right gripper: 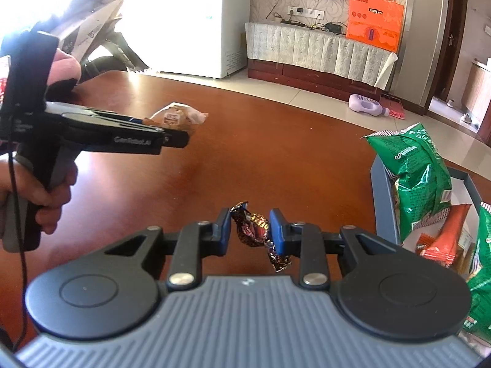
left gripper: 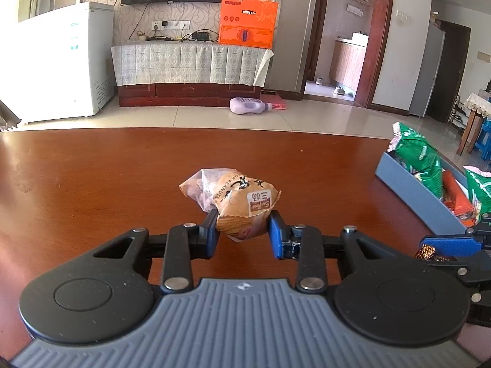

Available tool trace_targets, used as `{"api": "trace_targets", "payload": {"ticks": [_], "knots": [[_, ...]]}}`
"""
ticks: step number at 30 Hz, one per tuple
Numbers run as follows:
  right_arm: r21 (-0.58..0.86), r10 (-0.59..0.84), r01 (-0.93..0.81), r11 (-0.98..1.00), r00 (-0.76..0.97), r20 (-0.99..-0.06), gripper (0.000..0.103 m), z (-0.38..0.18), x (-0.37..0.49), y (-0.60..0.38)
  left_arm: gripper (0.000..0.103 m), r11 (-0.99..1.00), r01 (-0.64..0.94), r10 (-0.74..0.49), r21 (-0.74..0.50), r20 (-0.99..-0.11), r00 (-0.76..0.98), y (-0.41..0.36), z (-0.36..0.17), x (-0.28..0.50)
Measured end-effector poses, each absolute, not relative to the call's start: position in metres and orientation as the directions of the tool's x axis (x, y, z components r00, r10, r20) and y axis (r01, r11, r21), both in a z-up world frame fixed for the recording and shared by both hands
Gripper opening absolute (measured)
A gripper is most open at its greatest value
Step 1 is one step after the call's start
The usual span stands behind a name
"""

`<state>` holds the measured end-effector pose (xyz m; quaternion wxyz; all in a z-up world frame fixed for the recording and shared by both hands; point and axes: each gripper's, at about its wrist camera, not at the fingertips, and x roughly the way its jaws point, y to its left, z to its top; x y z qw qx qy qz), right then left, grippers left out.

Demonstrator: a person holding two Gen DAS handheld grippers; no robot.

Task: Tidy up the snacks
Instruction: 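Carry the pastry and the chocolate over the box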

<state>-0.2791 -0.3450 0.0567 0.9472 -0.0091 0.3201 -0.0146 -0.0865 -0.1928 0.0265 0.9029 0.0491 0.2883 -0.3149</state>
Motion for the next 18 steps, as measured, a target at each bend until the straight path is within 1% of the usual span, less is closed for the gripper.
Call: {"api": "trace_targets", "payload": {"ticks": [11, 18], "knots": [[-0.027, -0.024, 0.010, 1.000, 0.807, -0.590, 0.031, 0.067, -0.304, -0.346, 0.038, 0.802, 0.590, -0.536, -0.088, -0.543, 0.647, -0.194, 0.044, -0.103], [-0.015, -0.010, 0.001, 1.000, 0.828, -0.560, 0.031, 0.079, -0.324, -0.341, 0.038, 0.794, 0.603, -0.548, -0.084, -0.528, 0.649, -0.199, 0.061, -0.118]]}}
